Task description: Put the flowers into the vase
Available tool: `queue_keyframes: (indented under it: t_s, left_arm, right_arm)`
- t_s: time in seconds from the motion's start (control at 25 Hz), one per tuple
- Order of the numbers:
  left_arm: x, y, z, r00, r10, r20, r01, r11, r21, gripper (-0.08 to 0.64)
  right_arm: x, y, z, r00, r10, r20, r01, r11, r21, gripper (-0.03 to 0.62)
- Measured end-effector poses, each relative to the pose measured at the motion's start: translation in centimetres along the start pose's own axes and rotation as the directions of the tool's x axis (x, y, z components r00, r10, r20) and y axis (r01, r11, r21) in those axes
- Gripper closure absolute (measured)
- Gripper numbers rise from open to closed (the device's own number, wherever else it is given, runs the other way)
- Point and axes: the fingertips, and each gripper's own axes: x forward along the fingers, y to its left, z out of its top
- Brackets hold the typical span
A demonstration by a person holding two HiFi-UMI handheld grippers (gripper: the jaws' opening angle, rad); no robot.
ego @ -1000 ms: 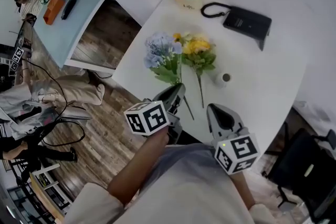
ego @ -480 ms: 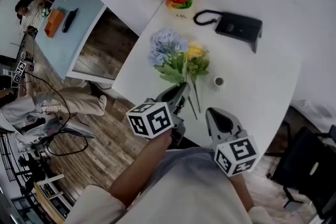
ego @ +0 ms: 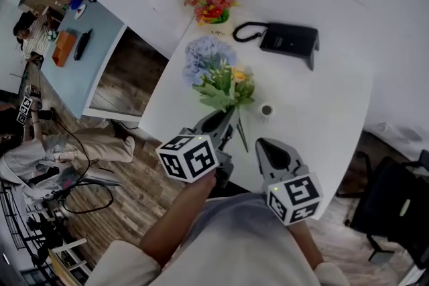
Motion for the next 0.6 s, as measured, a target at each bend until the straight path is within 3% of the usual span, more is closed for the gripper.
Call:
queue_keyframes:
  t_s: [0.32, 0.6]
  left_arm:
    - [2.1, -1.9, 1.3, 0.999, -0.035, -0.004, 0.035, 0.996, 0.077, 0.517]
    - [3.6, -3.9, 2.8, 0.998, -0.068, -0.007, 0.069, 0.985, 0.16, 0.517]
  right_arm:
    - [-0.2, -1.9, 2.7, 0.997, -0.074, 0.037, 0.074, 0.997, -0.024, 0.569]
    - [-0.5, -2.6, 3.2, 0.995, -0.091, 0.05, 0.092, 0.996, -0.012, 0.569]
